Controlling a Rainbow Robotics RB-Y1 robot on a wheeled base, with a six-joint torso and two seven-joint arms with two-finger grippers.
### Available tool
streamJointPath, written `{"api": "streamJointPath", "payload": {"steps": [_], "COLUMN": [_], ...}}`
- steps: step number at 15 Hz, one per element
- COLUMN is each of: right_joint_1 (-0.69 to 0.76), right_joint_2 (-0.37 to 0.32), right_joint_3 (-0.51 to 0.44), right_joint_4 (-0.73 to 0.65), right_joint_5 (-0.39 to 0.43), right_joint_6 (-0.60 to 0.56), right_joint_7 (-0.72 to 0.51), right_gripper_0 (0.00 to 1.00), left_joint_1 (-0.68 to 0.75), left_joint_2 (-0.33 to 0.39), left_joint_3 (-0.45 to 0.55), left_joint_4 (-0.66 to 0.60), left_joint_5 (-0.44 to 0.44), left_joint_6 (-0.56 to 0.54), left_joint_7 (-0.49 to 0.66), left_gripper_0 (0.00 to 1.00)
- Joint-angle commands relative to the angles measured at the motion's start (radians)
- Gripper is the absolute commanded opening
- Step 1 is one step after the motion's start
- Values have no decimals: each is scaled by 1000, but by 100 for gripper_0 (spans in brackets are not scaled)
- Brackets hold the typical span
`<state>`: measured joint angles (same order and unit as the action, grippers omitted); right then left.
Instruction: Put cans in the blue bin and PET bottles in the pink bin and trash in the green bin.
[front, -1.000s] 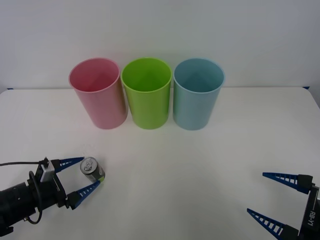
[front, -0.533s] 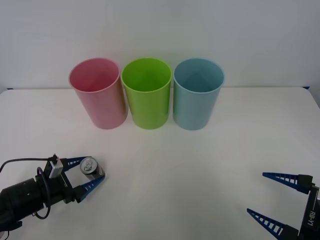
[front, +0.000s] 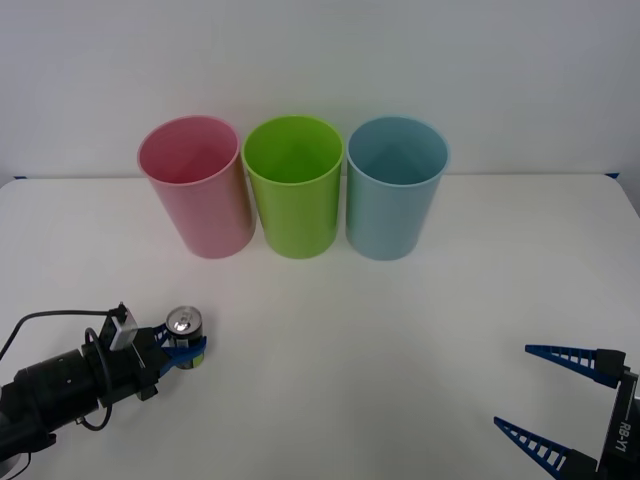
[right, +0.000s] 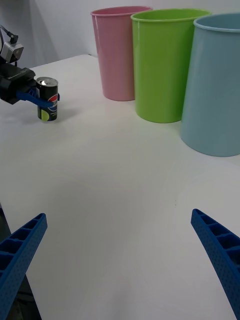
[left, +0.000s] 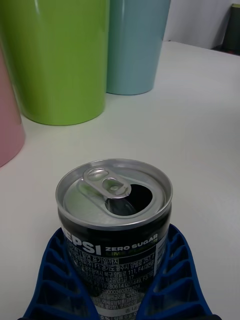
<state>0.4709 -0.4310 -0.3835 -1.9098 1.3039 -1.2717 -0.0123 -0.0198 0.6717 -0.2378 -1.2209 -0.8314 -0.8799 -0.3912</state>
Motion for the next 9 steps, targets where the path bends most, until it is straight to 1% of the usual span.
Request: {"api": "streamJointPath", "payload": {"steps": [1,3,5,8,9], "right_joint_1": [0,0,0,0,0], "right_joint_2": [0,0,0,0,0], "right_joint_3": [0,0,0,0,0], "right_joint_4": [0,0,0,0,0], "right_joint_5": [0,0,0,0,0], "right_joint_6": [0,0,0,0,0], "right_joint_7": [0,0,0,0,0], "right_gripper_0": [100,100,100,100,100], "left_joint_1": [0,6,24,83,103], "left_joint_2": [-4,-4,-3,8,9], "left_joint_3": [0,0,2,23,37], "left_joint_4": [0,-9,-54,-157,-200], "left_joint_5": [0,8,14,9,-11], "left_joint_6": [-5,-28,-31,-31,-30], "left_joint_7": [-6,-5,2,20,52], "left_gripper_0": [0,0,0,0,0]}}
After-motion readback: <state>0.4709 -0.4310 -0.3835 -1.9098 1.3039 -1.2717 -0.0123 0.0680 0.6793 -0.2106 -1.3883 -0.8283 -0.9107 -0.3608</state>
